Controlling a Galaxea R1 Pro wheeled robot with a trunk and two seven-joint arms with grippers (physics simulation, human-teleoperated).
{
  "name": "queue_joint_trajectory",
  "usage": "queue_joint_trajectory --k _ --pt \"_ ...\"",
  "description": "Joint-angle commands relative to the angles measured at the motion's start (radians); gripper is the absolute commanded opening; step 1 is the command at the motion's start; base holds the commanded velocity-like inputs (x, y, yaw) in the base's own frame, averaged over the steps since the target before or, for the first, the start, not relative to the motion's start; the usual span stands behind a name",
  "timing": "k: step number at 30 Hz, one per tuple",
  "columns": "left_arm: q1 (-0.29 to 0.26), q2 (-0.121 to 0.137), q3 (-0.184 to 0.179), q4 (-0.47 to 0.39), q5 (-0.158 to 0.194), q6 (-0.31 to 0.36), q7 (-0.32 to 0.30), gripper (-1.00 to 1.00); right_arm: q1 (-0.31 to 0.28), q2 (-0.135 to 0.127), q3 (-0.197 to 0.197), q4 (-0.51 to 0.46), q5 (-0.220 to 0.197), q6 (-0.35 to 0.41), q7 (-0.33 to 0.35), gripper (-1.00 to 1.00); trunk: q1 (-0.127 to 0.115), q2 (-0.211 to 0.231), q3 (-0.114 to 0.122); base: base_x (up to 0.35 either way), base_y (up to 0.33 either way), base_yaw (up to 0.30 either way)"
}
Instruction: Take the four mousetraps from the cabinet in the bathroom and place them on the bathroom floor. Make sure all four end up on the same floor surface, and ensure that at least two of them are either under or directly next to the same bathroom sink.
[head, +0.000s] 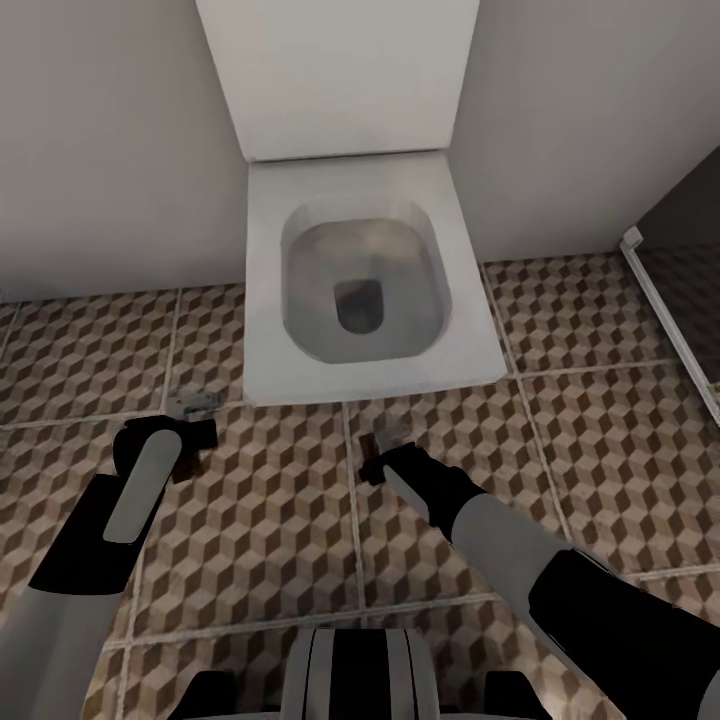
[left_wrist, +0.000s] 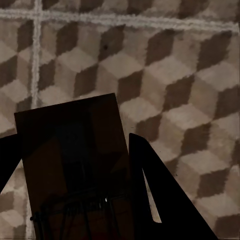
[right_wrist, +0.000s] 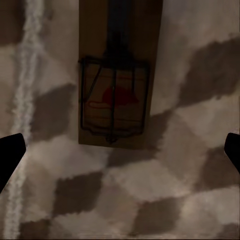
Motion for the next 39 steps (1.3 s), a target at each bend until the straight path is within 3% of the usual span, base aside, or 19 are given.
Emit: queue_joint_trajectory --k 1,12,30,39 --pt "-0.001 0.001 -0.002 -0.001 0.006 0.005 0.01 -1.0 -0.001 0.0 0.007 0.0 -0.011 0.002 -0.009 1.0 -0.001 0.0 -0.001 -0.188 0.0 0.0" --pt "-0.001 0.001 -0.002 -0.001 0.005 0.005 0.01 -1.0 -0.001 0.0 0.007 0.001 -0.011 0.002 -0.009 1.0 -0.001 0.0 -0.001 -0.124 0.0 0.0" --pt "-0.001 -0.002 -0.003 0.001 0.005 0.005 0.01 -1.0 -0.001 0.0 0.007 0.0 -0.008 -0.003 -0.009 1.0 -0.001 0.0 -0.001 -0.287 0.0 0.0" --pt "-0.001 -0.002 -0.003 0.002 0.005 0.005 0.01 -1.0 -0.001 0.0 0.005 -0.008 -0.008 -0.005 -0.009 1.0 -0.001 0.0 -0.001 -0.099 0.0 0.0"
